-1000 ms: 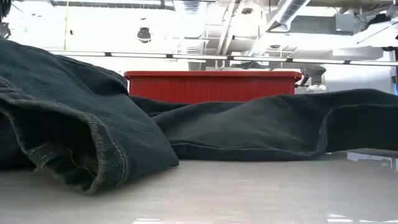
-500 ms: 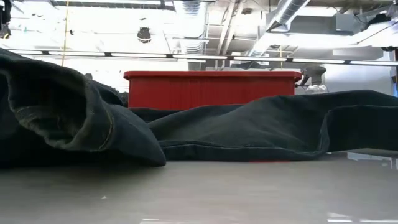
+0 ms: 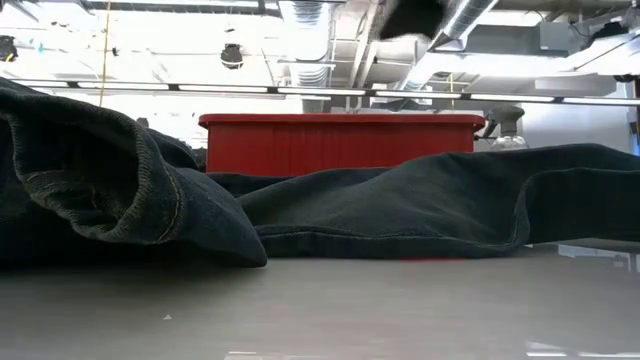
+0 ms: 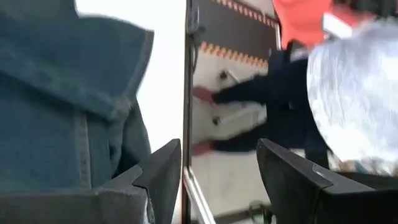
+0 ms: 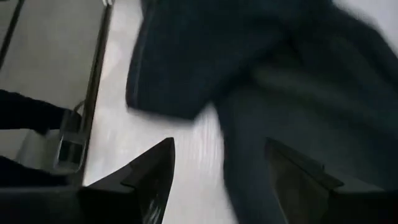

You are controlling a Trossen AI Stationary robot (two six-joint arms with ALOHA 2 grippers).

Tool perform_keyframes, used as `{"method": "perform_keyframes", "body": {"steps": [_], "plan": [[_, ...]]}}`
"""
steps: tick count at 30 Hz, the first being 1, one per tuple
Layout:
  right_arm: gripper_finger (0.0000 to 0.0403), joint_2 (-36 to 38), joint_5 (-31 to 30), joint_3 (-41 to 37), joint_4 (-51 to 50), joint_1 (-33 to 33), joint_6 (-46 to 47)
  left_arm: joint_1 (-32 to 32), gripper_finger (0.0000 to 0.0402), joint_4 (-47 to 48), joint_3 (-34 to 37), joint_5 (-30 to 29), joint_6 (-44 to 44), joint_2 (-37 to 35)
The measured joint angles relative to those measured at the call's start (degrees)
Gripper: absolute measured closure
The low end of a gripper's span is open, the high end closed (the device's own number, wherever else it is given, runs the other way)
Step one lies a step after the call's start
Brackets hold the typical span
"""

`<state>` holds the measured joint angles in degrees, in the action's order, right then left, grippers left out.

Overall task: Fold Laundry from Bin
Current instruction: Fold the black pants

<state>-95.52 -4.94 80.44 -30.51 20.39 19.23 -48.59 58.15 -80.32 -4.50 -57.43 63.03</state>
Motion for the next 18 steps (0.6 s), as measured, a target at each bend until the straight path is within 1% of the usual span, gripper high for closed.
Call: {"method": "perform_keyframes", "body": {"steps": [4, 8, 11, 15, 16, 17, 18], "plan": [[0.0133, -11.7, 2.7, 11.3, -0.3, 0.3, -9.7, -1.2, 0.0205, 5.6, -6.3, -7.7, 1.9, -0.4], [0.0133, -22.7, 3.3, 26.1, -6.0, 2.7, -11.1, -3.8, 0.0205, 13.9, -11.6, -14.1, 3.7, -0.5], [0.0133, -30.6, -1.1, 38.2, -7.0, 4.8, -8.1, -6.0, 0.0205, 19.2, -14.1, -15.5, 5.1, -0.7], [0.0133, -42.2, -10.4, 54.3, -7.8, 7.4, -1.7, -9.1, 0.0205, 21.8, -14.5, -15.6, 8.3, -0.5], [0.0133, -43.7, -12.2, 54.4, -4.8, 7.8, 0.0, -10.0, 0.0205, 22.0, -14.5, -15.7, 9.1, -0.5], [0.0133, -43.5, -12.9, 51.8, 1.4, 8.2, 1.9, -10.8, 0.0205, 22.2, -14.5, -15.7, 10.1, -0.5], [0.0133, -43.6, -14.2, 50.1, 4.9, 8.5, 3.4, -11.7, 0.0205, 22.2, -14.5, -15.9, 10.9, -0.6]]}}
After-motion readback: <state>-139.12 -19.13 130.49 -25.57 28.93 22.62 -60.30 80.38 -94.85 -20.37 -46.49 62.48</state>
